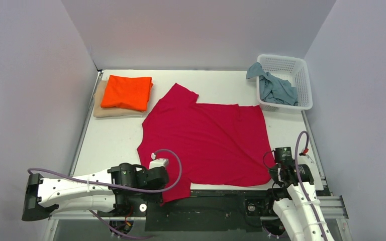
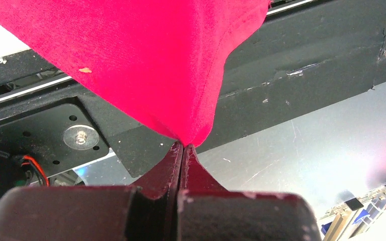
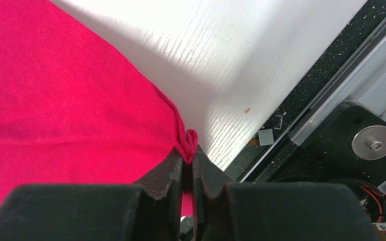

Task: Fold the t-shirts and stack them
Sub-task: Fold the flattened tshirt in 1/3 of the way

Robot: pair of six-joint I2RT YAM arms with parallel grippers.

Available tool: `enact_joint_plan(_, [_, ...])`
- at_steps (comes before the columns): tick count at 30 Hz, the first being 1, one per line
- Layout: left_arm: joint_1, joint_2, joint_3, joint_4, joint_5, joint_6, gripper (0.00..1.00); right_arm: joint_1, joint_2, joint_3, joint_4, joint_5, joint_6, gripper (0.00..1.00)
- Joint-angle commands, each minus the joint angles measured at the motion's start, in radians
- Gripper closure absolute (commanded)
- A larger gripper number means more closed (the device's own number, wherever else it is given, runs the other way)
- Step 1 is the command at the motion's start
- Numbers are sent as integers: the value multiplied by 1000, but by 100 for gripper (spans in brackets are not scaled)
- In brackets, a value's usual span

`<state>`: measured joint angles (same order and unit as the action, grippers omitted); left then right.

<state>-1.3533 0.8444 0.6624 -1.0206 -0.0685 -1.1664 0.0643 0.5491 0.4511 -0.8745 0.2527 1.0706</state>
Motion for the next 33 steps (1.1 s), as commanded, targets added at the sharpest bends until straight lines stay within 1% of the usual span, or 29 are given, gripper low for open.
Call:
enact_joint_plan(1, [0, -11, 64, -46, -18, -9, 100, -5, 56, -36, -73, 6, -28, 95])
enact_joint_plan(3, [17, -1, 77, -8, -61, 11, 100, -6, 65, -39, -54, 10, -31, 95])
enact_joint_plan(5, [69, 15, 88, 35, -68, 53, 100, -6, 68, -33, -40, 22, -34, 95])
enact_joint_plan(6, [130, 22, 89, 64, -59, 75, 100, -6, 74, -26, -37, 24, -38, 95])
enact_joint_plan(7, [165, 33, 91, 80, -34, 122, 100, -6, 79, -24, -26, 26, -39, 94])
enact_joint_plan(8, [240, 37, 93, 107, -23, 146, 100, -7, 93, -19, -21, 26, -43, 94])
enact_joint_plan(9, [279, 44, 102, 120, -10, 192, 100, -7, 102, -17, -9, 26, -47, 94])
enact_joint_plan(11, [405, 49, 123, 158, 13, 259, 100, -6, 134, -4, 8, 25, -56, 94])
enact_joint_plan(13, [480, 54, 149, 195, 33, 317, 100, -6, 167, 17, 20, 27, -66, 94])
enact_joint_plan(15, [533, 72, 175, 248, 54, 374, 100, -7, 196, 42, 35, 38, -72, 94])
enact_joint_plan(21, [629, 186, 252, 320, 68, 484, 100, -7, 290, 160, 64, 65, -98, 94])
enact_joint_plan(24, [679, 231, 298, 334, 67, 519, 100, -8, 369, 206, 81, 61, -119, 94])
enact_joint_plan(28, [755, 247, 339, 372, 59, 552, 100, -8, 458, 268, 100, 40, -135, 94])
enact_joint_plan(33, [821, 275, 351, 427, 81, 591, 100, -9, 555, 343, 115, 37, -156, 93])
